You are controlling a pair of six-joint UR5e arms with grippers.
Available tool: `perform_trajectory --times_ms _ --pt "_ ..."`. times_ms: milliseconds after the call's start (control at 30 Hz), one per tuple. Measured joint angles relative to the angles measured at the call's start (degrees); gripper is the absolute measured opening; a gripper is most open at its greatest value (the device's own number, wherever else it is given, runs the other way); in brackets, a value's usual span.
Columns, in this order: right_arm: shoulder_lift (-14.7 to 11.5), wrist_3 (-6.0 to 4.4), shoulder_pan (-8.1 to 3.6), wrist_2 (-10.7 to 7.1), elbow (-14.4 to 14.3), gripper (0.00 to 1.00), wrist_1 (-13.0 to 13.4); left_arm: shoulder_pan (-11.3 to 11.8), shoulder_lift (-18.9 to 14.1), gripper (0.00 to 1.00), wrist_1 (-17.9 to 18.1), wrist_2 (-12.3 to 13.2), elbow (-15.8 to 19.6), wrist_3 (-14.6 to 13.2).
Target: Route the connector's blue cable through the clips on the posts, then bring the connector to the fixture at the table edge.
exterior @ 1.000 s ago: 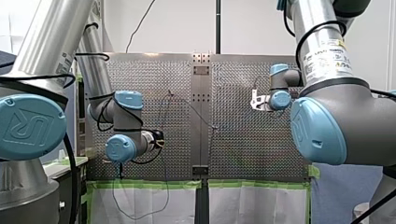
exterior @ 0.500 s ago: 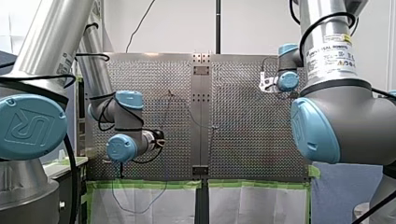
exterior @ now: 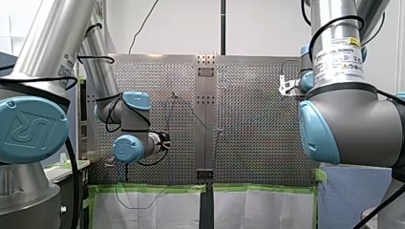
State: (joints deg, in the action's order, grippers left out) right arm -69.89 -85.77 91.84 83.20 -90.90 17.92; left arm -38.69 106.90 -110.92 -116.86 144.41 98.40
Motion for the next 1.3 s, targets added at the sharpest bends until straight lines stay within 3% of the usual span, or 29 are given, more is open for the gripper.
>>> perform_trajectory --times_ms 267,500,833,1167,1300 --pt "0.12 1.51 -2.13 -3.87 0.0 0.0 -0.47 0.0 -0.01 1.0 -0.56 -0.15 -0.15 0.13" --pt "0.81 0.89 -3.39 -7.49 -0.25 0.0 1.3 0.0 0.0 1.0 -1.8 -0.24 -0.79 0.66" --pt "2.68 0.79 -5.21 -12.16 -0.29 0.0 4.72 -0.3 0.0 1.0 -4.32 -0.32 -2.63 0.77" --pt "2.8 0.48 -7.16 -16.91 -0.26 0.0 5.66 -0.21 0.0 1.0 -4.7 -0.35 -2.82 0.8" --pt "2.89 -0.3 -8.0 -19.07 -0.08 0.0 6.35 -0.18 0.0 1.0 -5.12 -0.34 -2.83 0.75"
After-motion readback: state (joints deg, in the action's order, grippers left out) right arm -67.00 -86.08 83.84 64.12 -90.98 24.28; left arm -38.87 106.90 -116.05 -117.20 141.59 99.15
